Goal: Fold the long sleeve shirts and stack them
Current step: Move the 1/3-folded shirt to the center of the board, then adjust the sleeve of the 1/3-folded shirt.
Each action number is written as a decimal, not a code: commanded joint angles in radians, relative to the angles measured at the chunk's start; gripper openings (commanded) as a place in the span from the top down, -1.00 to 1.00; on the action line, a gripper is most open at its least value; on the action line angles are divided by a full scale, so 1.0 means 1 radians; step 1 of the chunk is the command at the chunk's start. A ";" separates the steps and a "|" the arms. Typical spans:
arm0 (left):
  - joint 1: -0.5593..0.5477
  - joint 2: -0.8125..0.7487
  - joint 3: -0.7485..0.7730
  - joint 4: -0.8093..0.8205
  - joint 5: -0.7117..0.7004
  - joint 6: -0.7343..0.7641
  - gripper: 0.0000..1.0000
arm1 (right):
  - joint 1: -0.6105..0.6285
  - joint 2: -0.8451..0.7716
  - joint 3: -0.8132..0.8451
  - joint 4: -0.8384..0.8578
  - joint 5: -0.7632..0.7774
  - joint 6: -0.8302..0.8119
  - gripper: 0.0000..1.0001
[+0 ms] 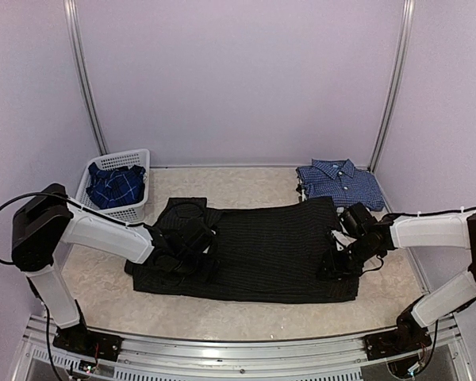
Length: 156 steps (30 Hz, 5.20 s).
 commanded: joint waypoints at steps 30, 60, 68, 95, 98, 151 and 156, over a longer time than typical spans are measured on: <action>0.354 -0.103 0.168 -0.103 0.230 0.075 -0.85 | -0.257 0.200 0.434 0.164 0.076 -0.328 -0.07; 0.451 0.176 0.285 -0.145 0.153 0.089 -0.29 | -0.270 0.574 0.651 0.142 -0.115 -0.400 -0.05; 0.446 0.127 0.246 -0.119 0.167 0.079 0.57 | -0.269 0.577 0.641 0.145 -0.122 -0.399 -0.03; 0.457 -0.110 0.178 -0.040 0.344 0.060 1.00 | -0.269 0.536 0.619 0.144 -0.092 -0.403 0.00; 0.456 -0.139 0.160 -0.044 0.338 0.058 1.00 | -0.270 0.532 0.623 0.141 -0.083 -0.410 0.00; 0.174 -0.086 0.099 -0.296 -0.015 0.141 -0.43 | -0.270 0.512 0.537 0.188 -0.157 -0.398 -0.04; 0.174 -0.086 0.102 -0.296 -0.024 0.142 -0.20 | -0.270 0.519 0.538 0.190 -0.164 -0.397 -0.04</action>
